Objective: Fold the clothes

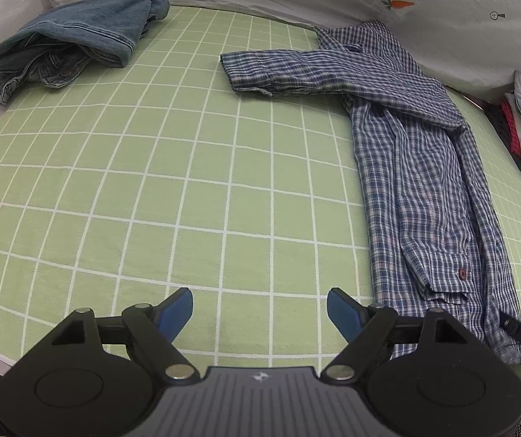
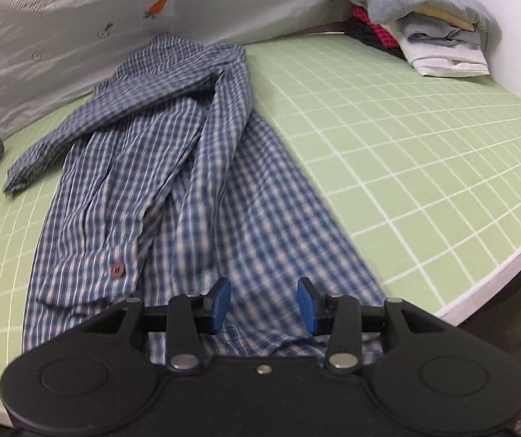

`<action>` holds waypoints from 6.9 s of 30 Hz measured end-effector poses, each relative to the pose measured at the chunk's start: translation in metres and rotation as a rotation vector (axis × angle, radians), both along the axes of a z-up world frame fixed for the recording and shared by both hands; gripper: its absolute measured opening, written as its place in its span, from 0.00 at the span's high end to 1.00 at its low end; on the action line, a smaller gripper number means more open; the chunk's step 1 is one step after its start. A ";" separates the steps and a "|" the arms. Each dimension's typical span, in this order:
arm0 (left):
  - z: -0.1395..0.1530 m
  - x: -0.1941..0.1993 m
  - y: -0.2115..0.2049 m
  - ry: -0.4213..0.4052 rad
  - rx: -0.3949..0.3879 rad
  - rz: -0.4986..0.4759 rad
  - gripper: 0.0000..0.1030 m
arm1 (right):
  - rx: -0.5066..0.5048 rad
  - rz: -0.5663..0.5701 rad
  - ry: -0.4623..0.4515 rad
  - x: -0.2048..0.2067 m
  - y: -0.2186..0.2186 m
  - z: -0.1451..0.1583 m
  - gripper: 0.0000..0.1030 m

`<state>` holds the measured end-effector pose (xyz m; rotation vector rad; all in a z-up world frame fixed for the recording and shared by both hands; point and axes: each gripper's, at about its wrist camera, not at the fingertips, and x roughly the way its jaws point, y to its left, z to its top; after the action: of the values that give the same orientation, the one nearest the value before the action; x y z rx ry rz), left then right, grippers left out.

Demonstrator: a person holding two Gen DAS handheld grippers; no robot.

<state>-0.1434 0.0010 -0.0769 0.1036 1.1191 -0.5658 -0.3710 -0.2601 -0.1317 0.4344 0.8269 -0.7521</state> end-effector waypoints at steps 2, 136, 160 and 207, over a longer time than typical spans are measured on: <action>0.000 0.000 -0.001 0.001 0.003 0.001 0.21 | -0.011 0.047 0.043 0.005 0.013 -0.006 0.59; 0.104 0.252 -0.097 -0.350 -0.396 0.461 0.94 | 0.160 0.209 -0.305 0.339 -0.328 0.008 0.99; 0.043 0.205 -0.166 -0.159 -0.243 0.162 0.93 | 0.065 -0.032 -0.028 0.174 -0.275 0.011 0.04; 0.004 0.098 -0.178 -0.016 0.068 0.106 0.11 | 0.115 0.593 -0.095 0.240 -0.119 0.032 0.97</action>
<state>-0.0450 -0.1773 -0.0730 0.1067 1.1213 -0.4321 -0.1313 -0.3786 -0.0995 0.3001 0.8535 -0.1346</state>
